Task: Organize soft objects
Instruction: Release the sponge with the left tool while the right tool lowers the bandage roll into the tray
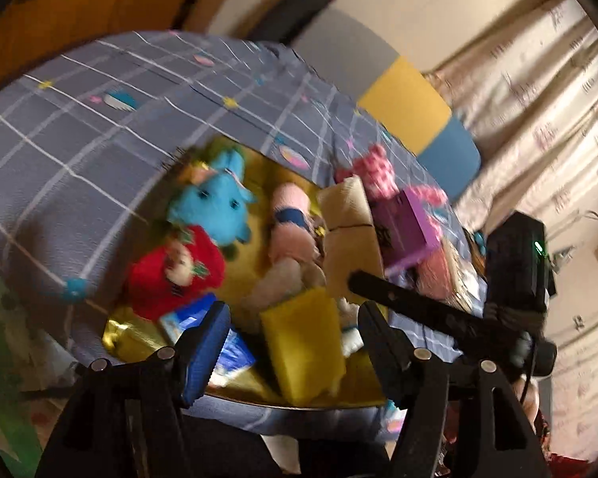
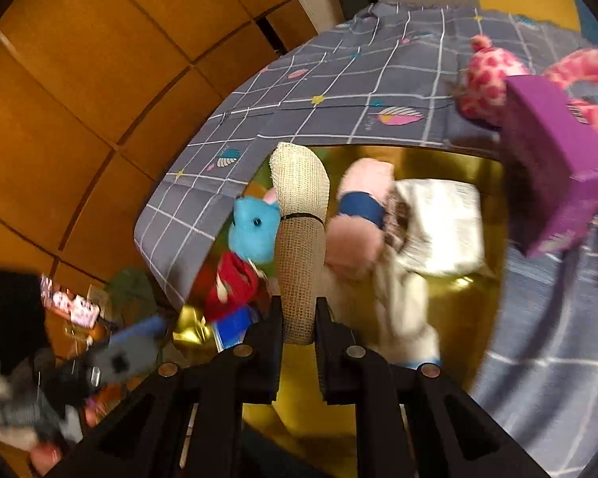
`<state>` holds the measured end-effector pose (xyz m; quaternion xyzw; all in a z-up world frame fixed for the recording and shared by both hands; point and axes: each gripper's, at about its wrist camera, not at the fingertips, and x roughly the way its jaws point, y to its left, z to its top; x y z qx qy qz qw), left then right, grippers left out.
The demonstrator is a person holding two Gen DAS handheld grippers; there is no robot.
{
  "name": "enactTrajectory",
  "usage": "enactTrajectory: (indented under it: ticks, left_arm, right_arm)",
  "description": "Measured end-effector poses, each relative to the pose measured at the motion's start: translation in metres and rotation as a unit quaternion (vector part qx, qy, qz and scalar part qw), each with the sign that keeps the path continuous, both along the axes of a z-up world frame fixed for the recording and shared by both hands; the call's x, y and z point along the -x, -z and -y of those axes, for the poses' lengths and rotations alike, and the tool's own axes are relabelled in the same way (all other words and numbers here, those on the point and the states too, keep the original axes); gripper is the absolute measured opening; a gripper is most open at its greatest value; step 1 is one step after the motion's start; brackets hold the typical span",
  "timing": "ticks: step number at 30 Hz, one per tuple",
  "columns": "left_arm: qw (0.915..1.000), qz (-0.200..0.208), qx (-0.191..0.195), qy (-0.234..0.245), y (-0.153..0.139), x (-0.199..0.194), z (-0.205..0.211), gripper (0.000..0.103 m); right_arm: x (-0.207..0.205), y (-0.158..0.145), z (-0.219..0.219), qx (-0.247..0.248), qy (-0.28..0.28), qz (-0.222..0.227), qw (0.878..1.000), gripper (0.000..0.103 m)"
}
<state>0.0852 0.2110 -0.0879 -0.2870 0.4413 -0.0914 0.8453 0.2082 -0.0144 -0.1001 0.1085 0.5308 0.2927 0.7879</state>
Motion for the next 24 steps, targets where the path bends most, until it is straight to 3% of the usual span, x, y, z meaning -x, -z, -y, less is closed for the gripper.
enactTrajectory:
  ticks: [10, 21, 24]
  left_arm:
    - [0.9959, -0.003, -0.080, -0.043, -0.002, 0.013, 0.000, 0.068]
    - [0.9882, -0.009, -0.140, -0.061, -0.011, 0.013, 0.006, 0.068]
    - [0.9826, -0.013, -0.171, -0.070, -0.014, 0.014, 0.010, 0.068]
  right_arm:
    - [-0.046, 0.029, -0.035, 0.021, 0.048, -0.030, 0.998, 0.015]
    - [-0.052, 0.034, -0.037, 0.044, 0.059, -0.020, 0.997, 0.015]
    - [-0.053, 0.034, -0.039, 0.046, 0.058, -0.019, 0.997, 0.015]
